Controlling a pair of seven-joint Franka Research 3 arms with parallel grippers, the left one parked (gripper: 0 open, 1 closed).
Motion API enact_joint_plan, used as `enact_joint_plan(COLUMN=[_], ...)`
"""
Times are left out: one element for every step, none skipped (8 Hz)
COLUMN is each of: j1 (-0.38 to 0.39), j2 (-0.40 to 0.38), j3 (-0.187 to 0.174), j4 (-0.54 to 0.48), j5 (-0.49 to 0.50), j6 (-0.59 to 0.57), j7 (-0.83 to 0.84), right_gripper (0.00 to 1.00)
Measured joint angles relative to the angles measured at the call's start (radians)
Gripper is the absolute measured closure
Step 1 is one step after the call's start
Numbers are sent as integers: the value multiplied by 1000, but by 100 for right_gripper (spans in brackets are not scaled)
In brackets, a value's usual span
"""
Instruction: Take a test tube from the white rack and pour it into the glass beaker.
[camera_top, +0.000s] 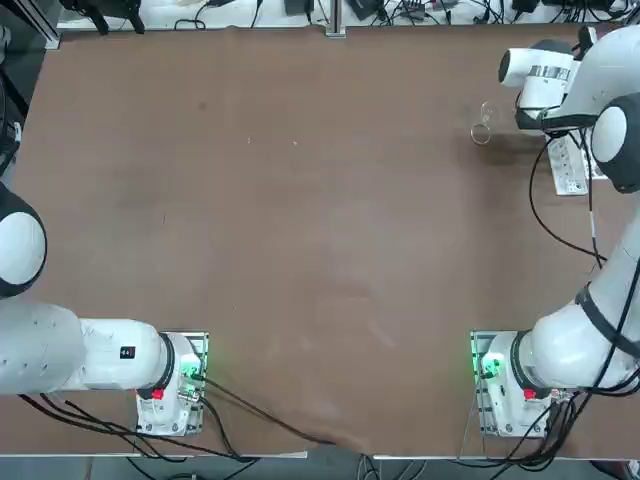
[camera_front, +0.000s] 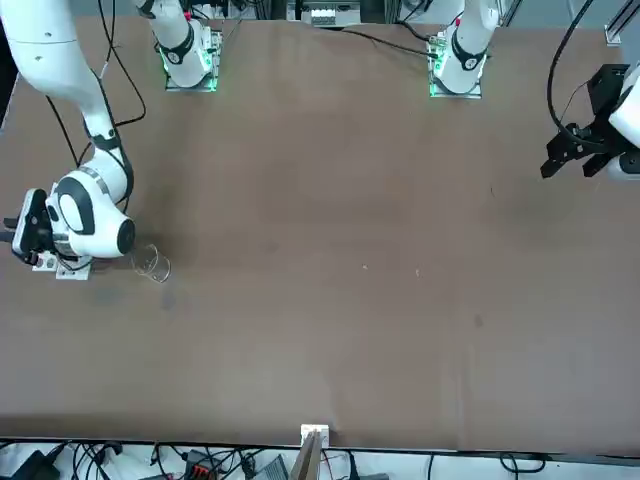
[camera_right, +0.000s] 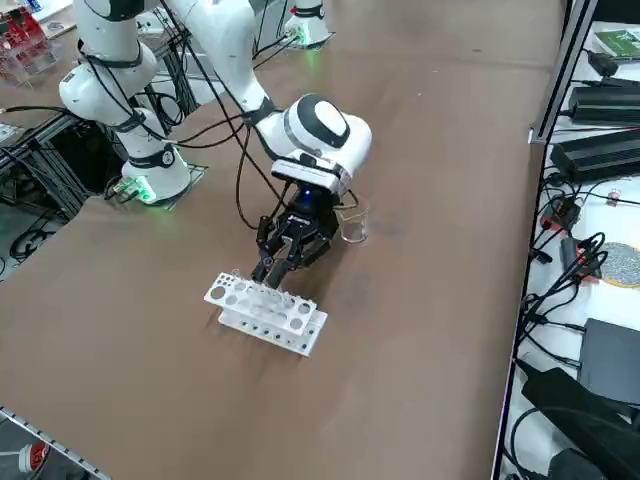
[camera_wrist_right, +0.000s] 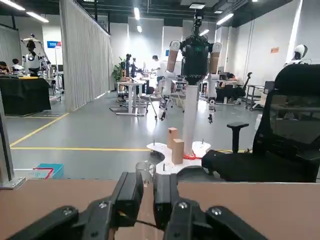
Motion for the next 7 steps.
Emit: enact_joint_plan(j1=[0,0,1,2,2,2,2], j2=[3,6,13,22,27,29,29], j3=[0,0,0,1,2,2,2], j4=[0,1,8,17,27,31,31], j5=[-3,-7,-8,-8,-8,-8,-8], j6=[-3,-8,-6,-5,-5,-5,-5], j7=[10,23,33,36,36,36,36], right_gripper=[81,81,81,81,81,81,81])
